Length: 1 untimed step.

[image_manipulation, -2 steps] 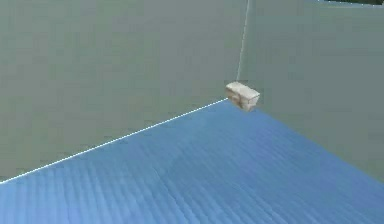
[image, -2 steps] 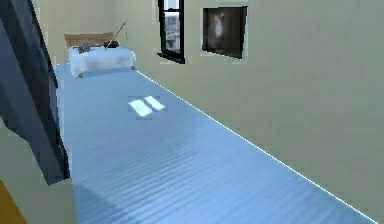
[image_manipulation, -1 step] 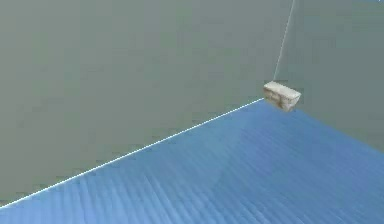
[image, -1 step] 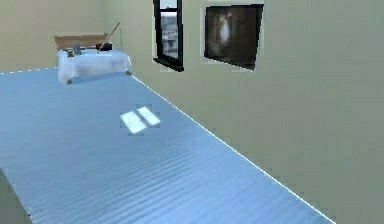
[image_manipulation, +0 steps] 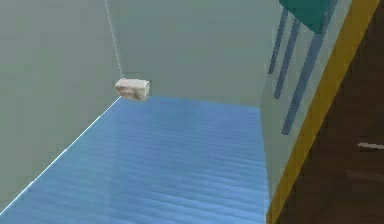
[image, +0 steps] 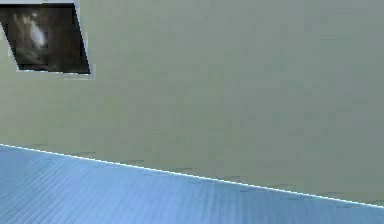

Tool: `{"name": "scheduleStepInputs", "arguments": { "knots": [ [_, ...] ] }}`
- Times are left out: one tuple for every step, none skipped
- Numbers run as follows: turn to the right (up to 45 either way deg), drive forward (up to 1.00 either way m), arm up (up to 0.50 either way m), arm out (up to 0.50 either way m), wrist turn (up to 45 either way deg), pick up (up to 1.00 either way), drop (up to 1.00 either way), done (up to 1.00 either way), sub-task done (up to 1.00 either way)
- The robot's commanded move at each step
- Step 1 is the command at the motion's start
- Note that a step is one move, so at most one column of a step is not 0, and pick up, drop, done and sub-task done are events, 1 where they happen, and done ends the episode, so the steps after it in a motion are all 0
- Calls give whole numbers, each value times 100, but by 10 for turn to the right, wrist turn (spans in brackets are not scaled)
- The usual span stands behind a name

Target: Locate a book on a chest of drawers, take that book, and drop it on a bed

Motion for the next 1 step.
{"name": "scheduleStepInputs", "arguments": {
  "knots": [
    [120,0,0,0,0,0,0,0,0]
  ]
}}
